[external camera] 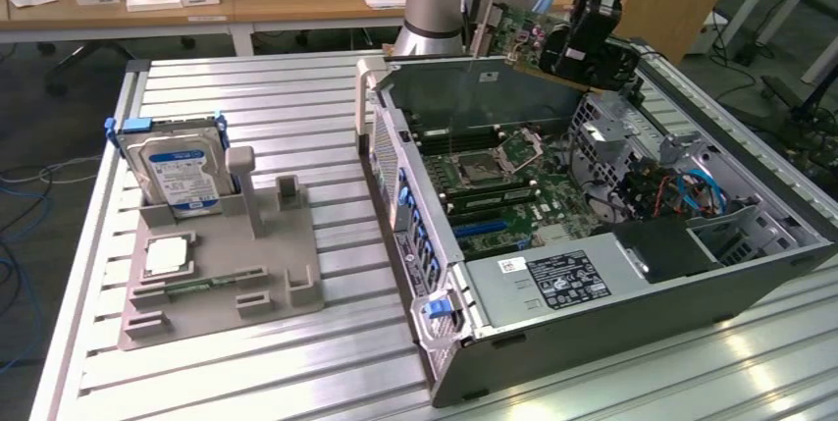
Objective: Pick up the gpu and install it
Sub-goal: 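Insert the gpu into the slot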
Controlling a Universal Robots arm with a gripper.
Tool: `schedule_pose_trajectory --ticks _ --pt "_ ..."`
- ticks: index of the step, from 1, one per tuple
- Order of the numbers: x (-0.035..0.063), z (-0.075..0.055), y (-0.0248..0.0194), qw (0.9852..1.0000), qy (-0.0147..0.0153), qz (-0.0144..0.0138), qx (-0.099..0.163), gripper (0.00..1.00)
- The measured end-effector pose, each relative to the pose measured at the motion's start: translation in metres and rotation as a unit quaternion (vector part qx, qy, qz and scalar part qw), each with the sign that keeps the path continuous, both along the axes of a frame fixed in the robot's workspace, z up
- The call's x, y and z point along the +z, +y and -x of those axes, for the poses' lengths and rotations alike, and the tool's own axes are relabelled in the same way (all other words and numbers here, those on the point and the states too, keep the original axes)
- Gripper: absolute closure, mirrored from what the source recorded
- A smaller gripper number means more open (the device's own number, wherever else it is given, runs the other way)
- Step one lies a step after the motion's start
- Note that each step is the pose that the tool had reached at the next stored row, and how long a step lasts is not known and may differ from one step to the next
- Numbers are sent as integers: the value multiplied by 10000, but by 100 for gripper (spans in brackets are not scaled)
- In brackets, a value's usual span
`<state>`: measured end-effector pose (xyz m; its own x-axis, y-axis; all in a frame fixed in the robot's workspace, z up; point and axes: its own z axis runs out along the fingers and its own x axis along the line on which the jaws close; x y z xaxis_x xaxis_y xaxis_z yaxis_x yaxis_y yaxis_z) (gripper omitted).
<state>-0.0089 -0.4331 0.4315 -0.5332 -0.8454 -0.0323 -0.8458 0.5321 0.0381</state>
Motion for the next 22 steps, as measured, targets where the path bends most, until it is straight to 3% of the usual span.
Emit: schedule_pose_trajectory --ticks 6,11,17,22 --pt "-5 1 -2 10000 -26 0 58 72" --pt "-13 1 -2 9988 -47 -2 478 72" --pt "-27 0 -2 9949 -57 -3 1002 72" --pt "-43 0 -2 9896 -91 -3 1432 72"
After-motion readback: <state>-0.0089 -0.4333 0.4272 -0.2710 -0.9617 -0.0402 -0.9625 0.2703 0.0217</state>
